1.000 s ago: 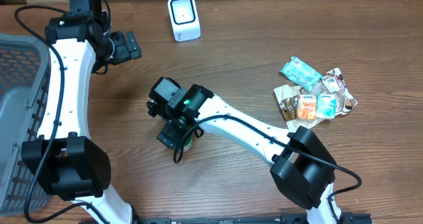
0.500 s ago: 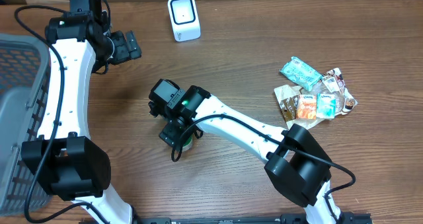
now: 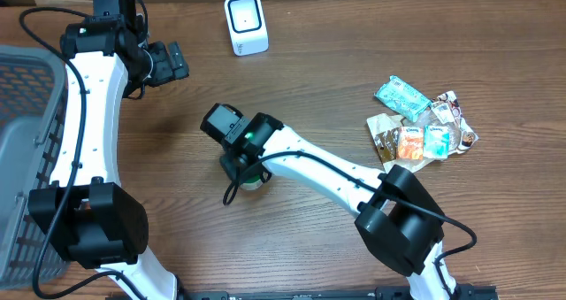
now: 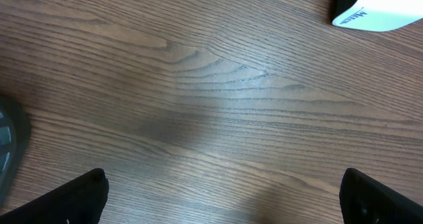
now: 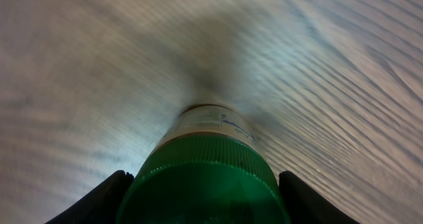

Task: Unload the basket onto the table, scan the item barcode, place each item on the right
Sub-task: 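Lower the right gripper onto the green-capped jar and grasp it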

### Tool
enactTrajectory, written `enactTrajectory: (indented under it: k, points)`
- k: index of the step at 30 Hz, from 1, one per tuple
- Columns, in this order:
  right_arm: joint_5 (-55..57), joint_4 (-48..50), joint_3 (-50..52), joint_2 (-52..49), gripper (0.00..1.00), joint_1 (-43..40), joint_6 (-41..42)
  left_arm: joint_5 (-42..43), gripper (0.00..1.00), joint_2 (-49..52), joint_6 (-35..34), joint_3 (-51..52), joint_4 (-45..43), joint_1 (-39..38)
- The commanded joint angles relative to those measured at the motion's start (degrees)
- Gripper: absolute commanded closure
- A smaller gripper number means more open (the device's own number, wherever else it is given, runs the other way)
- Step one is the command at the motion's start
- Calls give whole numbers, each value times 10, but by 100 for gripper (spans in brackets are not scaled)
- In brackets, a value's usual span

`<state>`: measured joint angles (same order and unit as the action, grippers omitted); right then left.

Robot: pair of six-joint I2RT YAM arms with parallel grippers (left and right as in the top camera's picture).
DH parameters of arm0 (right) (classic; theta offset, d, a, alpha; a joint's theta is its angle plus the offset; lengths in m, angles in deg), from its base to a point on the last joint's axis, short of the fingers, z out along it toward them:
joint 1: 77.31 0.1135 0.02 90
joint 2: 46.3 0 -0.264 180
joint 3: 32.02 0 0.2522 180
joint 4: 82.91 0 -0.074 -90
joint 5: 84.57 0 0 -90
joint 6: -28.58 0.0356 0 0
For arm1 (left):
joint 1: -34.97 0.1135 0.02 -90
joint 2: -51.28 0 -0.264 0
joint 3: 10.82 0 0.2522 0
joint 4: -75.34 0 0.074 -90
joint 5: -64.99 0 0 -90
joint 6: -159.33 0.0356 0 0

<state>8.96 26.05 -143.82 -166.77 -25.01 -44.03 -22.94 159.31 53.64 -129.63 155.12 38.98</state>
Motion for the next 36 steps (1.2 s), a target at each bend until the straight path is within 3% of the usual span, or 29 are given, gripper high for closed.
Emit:
enactTrajectory:
  k: [1, 3, 6, 10, 15, 22, 28, 31, 33, 36]
  points:
    - [24, 2, 3, -1, 49, -33, 145, -6, 0, -2, 11, -12, -1, -2]
    - [24, 2, 3, -1, 49, -53, 195, -6, 0, -2, 11, -12, -1, -2]
    - [24, 2, 3, -1, 66, -87, 281, -6, 0, -2, 11, -12, -1, -2]
    - [-3, -2, 3, -1, 65, -133, 393, -6, 0, -2, 11, -12, -1, -2]
    - [-19, -4, 3, -1, 48, -165, 476, -6, 0, -2, 11, -12, -1, -2]
    - [25, -12, 3, -1, 19, -167, 477, -6, 1, -2, 11, -12, -1, -2]
    - [65, -27, -17, 4, 8, -167, 363, -6, 0, -2, 11, -12, -1, -2]
    - [70, -34, -49, 11, 6, -168, 185, -6, 0, -2, 11, -12, -1, -2]
    - [70, -52, -78, 18, 6, -168, 10, -6, 0, -2, 11, -12, -1, -2]
    - [69, -81, -103, 23, 0, -168, -132, -6, 0, -2, 11, -12, -1, -2]
